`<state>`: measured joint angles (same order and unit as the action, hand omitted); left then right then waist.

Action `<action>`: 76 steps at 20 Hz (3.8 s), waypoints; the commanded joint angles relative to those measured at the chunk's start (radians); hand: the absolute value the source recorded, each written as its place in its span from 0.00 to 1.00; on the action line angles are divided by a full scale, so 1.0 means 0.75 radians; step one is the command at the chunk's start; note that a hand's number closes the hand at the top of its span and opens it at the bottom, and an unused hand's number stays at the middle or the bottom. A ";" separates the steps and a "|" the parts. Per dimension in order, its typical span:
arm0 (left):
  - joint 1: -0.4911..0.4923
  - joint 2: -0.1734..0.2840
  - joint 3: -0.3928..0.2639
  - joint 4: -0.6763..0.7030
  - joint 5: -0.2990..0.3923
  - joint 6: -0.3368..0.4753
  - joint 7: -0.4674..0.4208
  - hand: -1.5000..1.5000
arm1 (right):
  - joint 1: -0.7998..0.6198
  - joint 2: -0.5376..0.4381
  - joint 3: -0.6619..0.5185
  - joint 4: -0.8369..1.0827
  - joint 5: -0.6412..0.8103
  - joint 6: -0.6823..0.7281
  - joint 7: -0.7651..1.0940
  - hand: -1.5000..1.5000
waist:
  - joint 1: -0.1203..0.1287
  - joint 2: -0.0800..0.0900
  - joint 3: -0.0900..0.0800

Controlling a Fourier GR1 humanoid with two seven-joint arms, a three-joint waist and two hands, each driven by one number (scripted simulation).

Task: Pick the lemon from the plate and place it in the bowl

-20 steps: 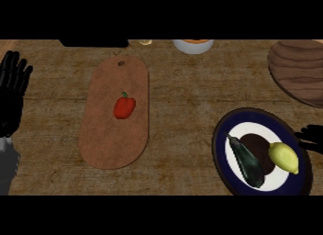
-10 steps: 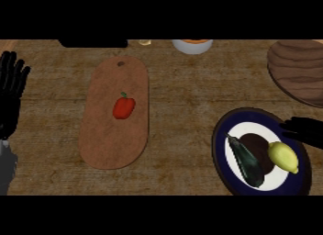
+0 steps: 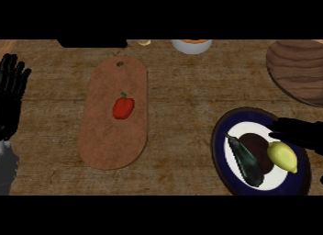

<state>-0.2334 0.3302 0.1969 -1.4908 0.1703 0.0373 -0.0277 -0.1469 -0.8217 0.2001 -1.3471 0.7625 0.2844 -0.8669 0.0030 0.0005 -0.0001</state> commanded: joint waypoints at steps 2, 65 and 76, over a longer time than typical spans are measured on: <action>0.014 0.007 0.018 -0.071 0.008 -0.014 0.075 0.50 | -0.047 0.034 -0.030 0.100 0.079 0.037 -0.101 0.00 | 0.001 -0.001 0.000; -0.100 -0.083 -0.018 -0.001 -0.051 -0.044 0.011 0.50 | -0.697 -0.545 -0.808 1.336 -0.152 0.151 -0.420 1.00 | 0.122 0.039 0.017; -0.130 -0.103 -0.049 0.029 -0.077 -0.030 0.013 0.50 | -0.853 -0.543 -0.656 1.325 -0.184 0.368 -0.365 1.00 | 0.131 0.041 0.008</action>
<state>-0.3206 0.2626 0.1712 -1.4770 0.1225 0.0056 -0.0189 -0.7446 -1.2189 -0.3261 -0.3593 0.6267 0.3213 -0.9876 0.1015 0.0315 0.0084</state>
